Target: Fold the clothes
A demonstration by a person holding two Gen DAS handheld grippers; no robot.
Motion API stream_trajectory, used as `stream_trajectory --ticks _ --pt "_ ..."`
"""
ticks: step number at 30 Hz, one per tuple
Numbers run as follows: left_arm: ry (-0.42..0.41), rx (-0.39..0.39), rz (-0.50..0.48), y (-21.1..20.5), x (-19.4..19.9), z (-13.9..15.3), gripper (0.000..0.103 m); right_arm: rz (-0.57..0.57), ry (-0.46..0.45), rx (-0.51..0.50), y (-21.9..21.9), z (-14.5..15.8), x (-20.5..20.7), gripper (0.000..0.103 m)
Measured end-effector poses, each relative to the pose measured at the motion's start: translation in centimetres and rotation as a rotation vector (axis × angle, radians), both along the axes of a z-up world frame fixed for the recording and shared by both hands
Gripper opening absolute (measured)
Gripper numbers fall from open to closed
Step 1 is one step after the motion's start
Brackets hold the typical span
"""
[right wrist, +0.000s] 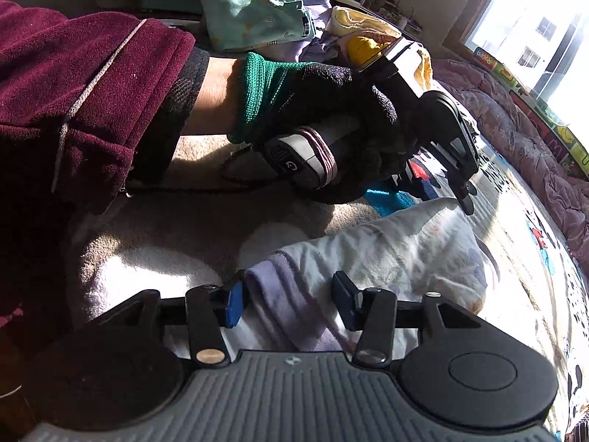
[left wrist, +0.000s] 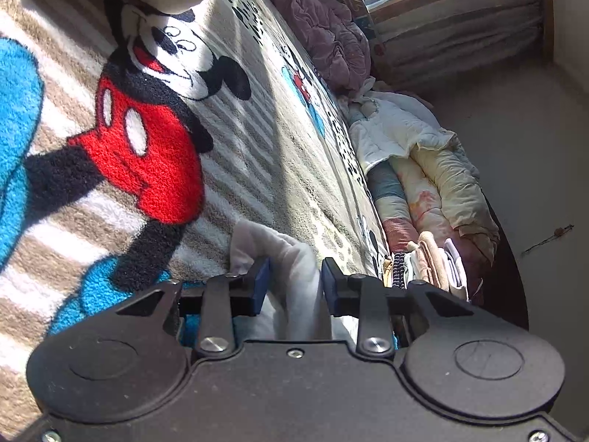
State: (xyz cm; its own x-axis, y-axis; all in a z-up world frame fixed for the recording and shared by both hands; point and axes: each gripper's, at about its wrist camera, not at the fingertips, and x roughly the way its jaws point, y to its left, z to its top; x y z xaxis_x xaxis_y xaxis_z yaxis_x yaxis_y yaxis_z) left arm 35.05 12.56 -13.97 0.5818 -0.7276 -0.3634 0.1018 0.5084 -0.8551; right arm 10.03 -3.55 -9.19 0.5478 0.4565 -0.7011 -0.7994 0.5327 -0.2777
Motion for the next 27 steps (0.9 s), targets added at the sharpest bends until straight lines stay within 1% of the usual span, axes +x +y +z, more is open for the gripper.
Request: stream_trajectory --ticks 2,3,6,9,10,12,14,16,17,19,21,22,23,24,25,27 --pt "-0.004 -0.014 0.001 0.0 -0.1 0.0 0.021 -0.024 0.015 0.058 -1.1 1.1 0.4 0.013" --pt "-0.007 -0.021 0.001 -0.1 -0.1 0.0 0.018 -0.033 0.023 0.087 -1.6 1.8 0.6 0.011" --pt "-0.013 -0.041 0.002 -0.1 -0.3 -0.1 0.018 -0.035 0.017 0.116 -3.1 3.8 0.7 0.01" --pt "-0.013 -0.062 0.006 -0.1 -0.4 -0.2 0.018 0.011 0.015 0.112 -3.8 5.4 0.0 0.01" --pt "-0.003 -0.064 0.012 0.1 -0.3 -0.4 0.017 0.043 0.01 0.072 -3.5 5.4 -0.5 0.01" --pt "0.012 -0.057 0.021 0.2 -0.2 -0.6 0.017 0.114 0.018 -0.03 -2.4 4.1 -1.4 0.008" --pt "0.019 -0.039 0.017 0.2 -0.2 -0.7 0.018 0.161 0.042 -0.113 -1.5 2.0 -2.0 0.007" --pt "0.024 -0.02 0.01 0.1 -0.2 -0.6 0.018 0.181 0.038 -0.165 -0.9 0.2 -2.7 0.007" --pt "0.029 -0.024 0.007 0.2 -0.2 -0.6 0.018 0.191 0.036 -0.19 -0.6 -0.7 -3.1 0.006" --pt "0.047 -0.051 0.003 0.5 -0.1 -0.8 0.018 0.158 0.066 -0.157 -0.9 0.2 -2.7 0.006" --pt "0.052 -0.062 0.002 0.7 0.0 -0.8 0.018 0.1 0.035 -0.116 -1.6 1.7 -2.6 0.01" --pt "0.052 -0.061 0.001 0.6 0.0 -0.8 0.018 0.083 0.011 -0.098 -1.8 2.4 -2.8 0.015" --pt "0.051 -0.06 0.0 0.6 0.0 -0.8 0.018 0.066 -0.033 -0.089 -1.9 2.9 -3.2 0.027" --pt "0.051 -0.058 0.0 0.6 0.0 -0.8 0.019 0.049 -0.076 -0.081 -2.0 3.3 -3.6 0.037" --pt "0.05 -0.058 0.0 0.6 -0.1 -0.7 0.019 0.049 -0.104 -0.114 -1.8 2.8 -3.7 0.052" --pt "0.052 -0.061 0.002 0.6 -0.1 -0.7 0.019 0.05 -0.16 -0.18 -1.5 1.8 -3.9 0.053"
